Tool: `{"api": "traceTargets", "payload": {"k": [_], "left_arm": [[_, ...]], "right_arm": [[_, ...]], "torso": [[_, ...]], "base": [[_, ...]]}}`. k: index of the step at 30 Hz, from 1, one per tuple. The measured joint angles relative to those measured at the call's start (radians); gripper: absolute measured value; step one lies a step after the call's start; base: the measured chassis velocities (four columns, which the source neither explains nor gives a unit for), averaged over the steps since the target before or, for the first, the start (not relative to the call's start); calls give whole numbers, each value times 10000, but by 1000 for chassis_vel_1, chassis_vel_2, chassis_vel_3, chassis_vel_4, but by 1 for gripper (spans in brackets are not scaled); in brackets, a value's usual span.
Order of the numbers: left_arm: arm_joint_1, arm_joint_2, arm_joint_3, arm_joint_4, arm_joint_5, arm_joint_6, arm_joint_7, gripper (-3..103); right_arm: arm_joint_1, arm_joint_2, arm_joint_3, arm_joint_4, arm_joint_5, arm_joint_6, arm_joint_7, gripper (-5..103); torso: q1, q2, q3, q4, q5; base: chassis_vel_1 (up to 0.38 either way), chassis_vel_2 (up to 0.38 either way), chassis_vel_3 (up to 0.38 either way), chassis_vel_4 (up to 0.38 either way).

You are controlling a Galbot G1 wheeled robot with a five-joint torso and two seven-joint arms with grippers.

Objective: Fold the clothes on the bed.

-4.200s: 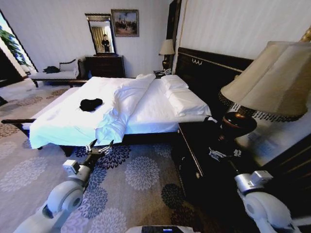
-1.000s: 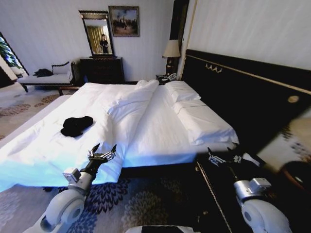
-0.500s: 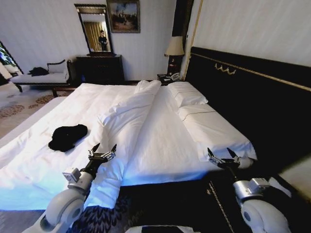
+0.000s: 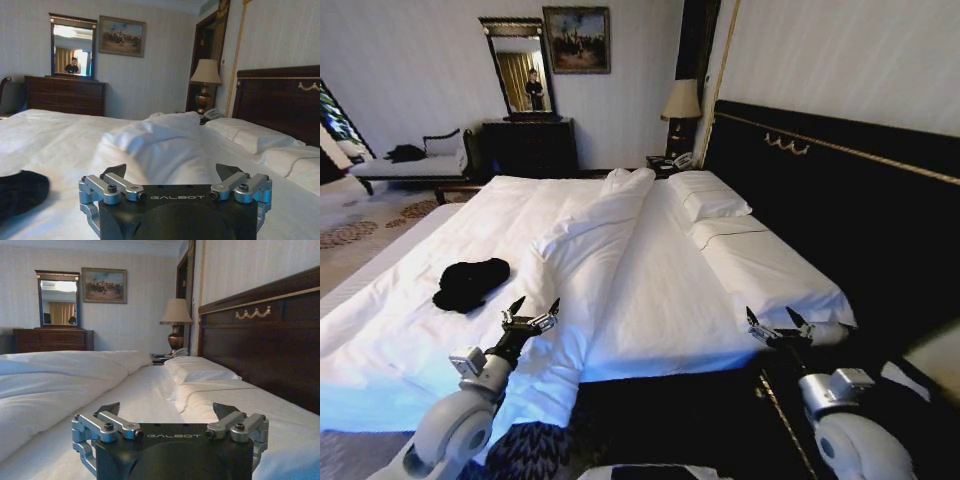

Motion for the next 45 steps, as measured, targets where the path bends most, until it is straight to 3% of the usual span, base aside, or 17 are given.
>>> {"api": "traceTargets", "payload": {"k": [31, 35, 36, 39, 45], "left_arm": [[394, -78, -224, -33, 151, -119, 55, 100], [574, -119, -387, -29, 167, -128, 49, 100], [574, -119, -387, -29, 167, -128, 49, 100], [755, -173, -529, -54, 173, -144, 46, 100], [1092, -237, -697, -145, 231, -155, 46, 100]], "right_arm": [[-77, 217, -523, 243, 375, -61, 110, 100], [57, 66, -1066, 613, 1840, -494, 339, 100], [57, 66, -1066, 613, 1840, -494, 339, 100], [283, -374, -1510, 903, 3588, -1188, 493, 100], [1037, -1409, -2217, 631, 4666, -1850, 639, 100]], "torso": [[-2, -1, 0, 0, 2], [-3, 0, -2, 0, -12], [-3, 0, -2, 0, -12], [-3, 0, -1, 2, -2], [-3, -2, 0, -3, 7]], "base": [[248, 247, -244, -239], [148, 141, -134, -141], [104, 61, -66, -89], [23, 20, -8, -13], [0, 0, 0, 0]]}}
